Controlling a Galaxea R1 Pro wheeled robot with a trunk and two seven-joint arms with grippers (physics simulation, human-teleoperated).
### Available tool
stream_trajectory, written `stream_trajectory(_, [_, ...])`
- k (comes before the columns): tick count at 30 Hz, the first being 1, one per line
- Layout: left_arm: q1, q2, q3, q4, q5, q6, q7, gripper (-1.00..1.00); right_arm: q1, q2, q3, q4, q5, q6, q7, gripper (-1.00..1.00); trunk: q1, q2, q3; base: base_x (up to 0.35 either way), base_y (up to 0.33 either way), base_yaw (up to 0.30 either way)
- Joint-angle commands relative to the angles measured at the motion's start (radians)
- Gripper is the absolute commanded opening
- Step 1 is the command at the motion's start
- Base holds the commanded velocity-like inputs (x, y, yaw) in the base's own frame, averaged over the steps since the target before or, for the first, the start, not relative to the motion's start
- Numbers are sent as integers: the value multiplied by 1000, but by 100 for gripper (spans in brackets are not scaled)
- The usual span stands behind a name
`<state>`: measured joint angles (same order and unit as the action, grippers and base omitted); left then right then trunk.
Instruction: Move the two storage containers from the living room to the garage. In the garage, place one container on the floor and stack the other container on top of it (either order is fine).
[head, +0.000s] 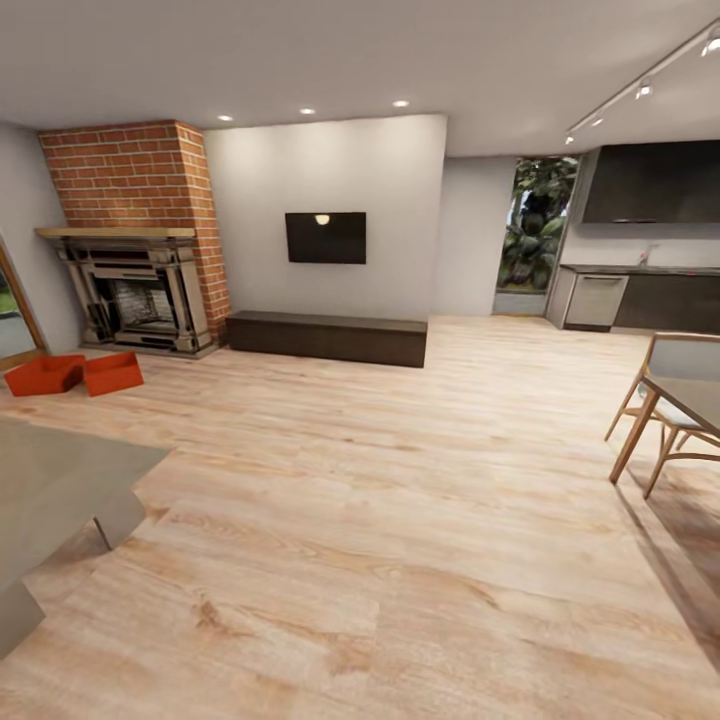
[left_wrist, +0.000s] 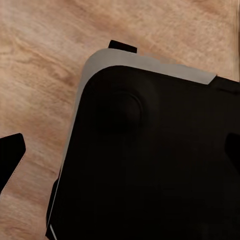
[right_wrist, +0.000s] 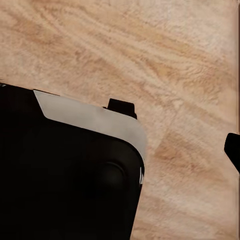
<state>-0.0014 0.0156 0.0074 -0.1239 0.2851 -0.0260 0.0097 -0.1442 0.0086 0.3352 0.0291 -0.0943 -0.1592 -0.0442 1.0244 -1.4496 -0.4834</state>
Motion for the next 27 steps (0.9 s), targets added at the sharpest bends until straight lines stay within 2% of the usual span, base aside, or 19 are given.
stream_trajectory(1, [0,0,0,0,4,-2,1,100,-1,1,8,3,-12,-6,-2,100,1,0,-1,324,0,0])
stream_trajectory(27, [0,0,0,3,5,-1,0,100,-2,1,13,2,-2,-6,-11,100,1,0,-1,324,0,0])
